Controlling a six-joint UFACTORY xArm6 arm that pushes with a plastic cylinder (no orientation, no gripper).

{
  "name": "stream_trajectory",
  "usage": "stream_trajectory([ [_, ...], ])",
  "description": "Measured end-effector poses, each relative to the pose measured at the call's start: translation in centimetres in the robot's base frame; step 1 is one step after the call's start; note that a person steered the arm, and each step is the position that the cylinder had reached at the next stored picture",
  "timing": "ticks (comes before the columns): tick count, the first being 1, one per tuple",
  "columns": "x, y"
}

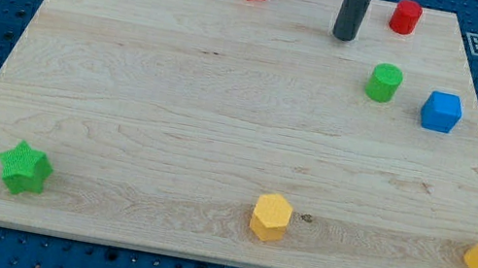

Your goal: Move the red star to the center left

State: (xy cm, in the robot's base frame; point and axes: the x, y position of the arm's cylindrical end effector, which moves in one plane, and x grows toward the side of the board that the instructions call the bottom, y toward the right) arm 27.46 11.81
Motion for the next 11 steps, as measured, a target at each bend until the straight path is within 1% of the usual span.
stream_trajectory([
  [1, -4.3, -0.7],
  [2, -8.2, -5.2],
  [3, -8.2, -7.1],
  [6, -8.1, -18.4],
  [9, -8.2, -25.0],
  [10, -8.1, -26.4],
  [11, -8.1, -25.5],
])
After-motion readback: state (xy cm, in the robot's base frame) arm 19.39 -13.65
